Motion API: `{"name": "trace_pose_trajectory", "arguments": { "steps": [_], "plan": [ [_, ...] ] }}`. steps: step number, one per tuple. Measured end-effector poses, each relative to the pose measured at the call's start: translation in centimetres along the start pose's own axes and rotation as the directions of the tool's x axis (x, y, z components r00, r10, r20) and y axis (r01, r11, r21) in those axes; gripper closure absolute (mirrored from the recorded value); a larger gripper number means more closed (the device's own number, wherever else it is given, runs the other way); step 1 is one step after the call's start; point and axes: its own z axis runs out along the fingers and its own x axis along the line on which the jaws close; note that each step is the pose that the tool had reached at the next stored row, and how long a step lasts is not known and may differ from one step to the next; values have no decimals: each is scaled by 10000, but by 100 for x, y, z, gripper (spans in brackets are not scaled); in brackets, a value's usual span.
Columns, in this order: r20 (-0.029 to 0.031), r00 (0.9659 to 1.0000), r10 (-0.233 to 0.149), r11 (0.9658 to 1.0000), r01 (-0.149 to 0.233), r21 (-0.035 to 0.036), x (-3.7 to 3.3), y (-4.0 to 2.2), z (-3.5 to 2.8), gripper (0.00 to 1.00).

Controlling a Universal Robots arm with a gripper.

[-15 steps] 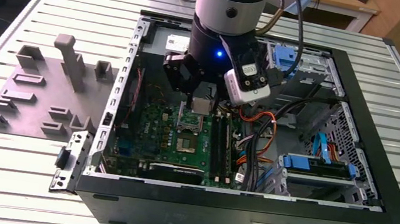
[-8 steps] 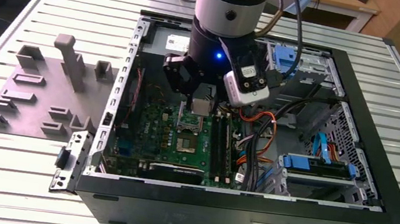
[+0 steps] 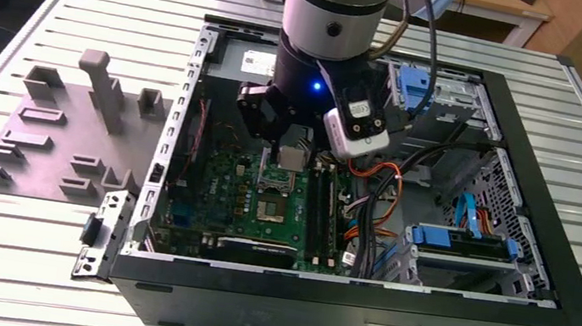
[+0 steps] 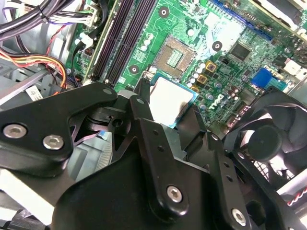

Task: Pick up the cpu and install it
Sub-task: 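Place the cpu into insertion slot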

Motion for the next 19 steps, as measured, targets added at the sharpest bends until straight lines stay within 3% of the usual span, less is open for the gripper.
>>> {"name": "trace_pose_trajectory", "arguments": {
  "steps": [2, 13, 19],
  "plan": [
    [-1, 10000, 0, 10000, 0, -56, 0, -2, 1, 53],
    [0, 10000, -6, 10000, 6, -64, 0, -3, 6, 53],
    [-4, 9999, -106, 9999, 106, -64, 3, -3, 87, 53]
  ]
}}
